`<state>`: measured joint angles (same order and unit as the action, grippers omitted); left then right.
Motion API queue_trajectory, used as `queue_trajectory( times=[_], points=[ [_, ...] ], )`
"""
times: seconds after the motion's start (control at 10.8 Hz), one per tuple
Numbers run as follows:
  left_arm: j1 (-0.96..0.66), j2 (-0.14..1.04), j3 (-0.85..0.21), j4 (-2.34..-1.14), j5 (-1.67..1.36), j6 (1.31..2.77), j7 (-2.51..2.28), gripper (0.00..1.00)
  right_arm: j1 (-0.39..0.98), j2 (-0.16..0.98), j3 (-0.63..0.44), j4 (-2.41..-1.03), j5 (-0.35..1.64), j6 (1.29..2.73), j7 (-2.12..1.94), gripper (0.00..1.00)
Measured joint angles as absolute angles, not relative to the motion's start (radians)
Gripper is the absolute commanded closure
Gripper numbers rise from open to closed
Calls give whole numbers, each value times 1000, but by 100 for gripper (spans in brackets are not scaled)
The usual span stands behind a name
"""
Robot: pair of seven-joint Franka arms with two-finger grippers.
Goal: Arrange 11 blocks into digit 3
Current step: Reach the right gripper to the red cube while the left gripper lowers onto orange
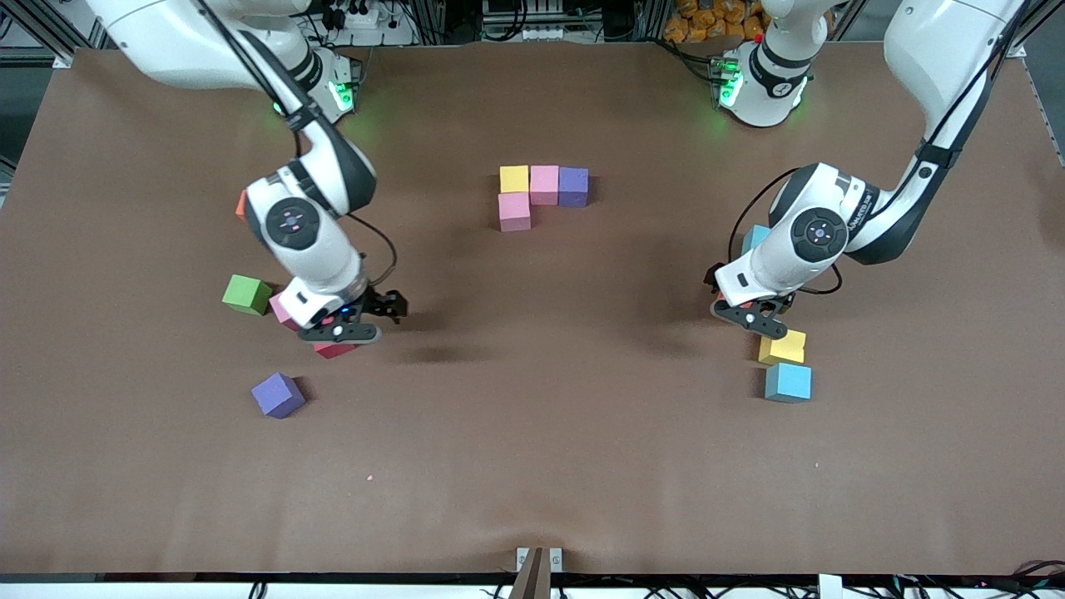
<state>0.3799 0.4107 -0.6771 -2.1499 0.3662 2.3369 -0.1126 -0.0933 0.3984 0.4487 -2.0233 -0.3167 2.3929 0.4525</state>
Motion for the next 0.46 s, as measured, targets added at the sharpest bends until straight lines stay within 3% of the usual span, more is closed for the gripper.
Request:
queue_trajectory(
  times=[0.46],
  points=[
    [389, 450, -675, -2151, 404, 2341, -113, 0, -260, 397, 448, -2029, -318, 2358, -12, 0]
  ],
)
